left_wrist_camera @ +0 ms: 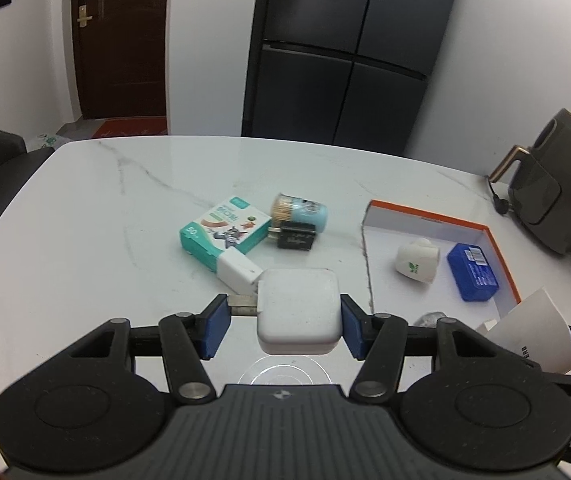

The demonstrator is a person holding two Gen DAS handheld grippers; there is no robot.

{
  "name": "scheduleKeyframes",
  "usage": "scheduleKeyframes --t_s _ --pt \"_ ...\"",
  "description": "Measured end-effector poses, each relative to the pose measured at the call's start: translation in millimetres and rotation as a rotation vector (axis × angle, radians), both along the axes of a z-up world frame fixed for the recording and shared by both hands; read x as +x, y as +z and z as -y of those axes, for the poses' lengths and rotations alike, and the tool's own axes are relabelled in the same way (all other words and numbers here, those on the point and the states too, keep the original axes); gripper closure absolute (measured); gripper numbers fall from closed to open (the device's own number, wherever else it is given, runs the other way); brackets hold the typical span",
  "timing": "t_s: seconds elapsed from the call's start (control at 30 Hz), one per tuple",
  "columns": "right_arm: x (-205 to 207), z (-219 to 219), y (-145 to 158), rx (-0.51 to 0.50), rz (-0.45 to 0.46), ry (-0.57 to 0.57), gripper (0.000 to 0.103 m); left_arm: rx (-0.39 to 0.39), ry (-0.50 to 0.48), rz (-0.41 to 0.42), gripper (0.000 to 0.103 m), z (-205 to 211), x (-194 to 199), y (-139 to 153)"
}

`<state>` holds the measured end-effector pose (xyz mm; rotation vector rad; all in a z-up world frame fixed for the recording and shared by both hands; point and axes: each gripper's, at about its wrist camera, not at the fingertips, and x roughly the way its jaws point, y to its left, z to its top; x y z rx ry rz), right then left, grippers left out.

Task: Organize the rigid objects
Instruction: 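Carry the white charger and round plug over the tray box with both tools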

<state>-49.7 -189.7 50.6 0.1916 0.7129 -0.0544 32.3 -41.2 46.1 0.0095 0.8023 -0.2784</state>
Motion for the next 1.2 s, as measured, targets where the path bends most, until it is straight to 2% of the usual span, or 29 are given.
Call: scheduleKeyframes --t_s 1.2 --pt "-57.1 65.7 -1.1 0.028 -0.004 -0.160 0.017 0.008 -0.164 -0.045 0.045 77.4 -24.2 -14.9"
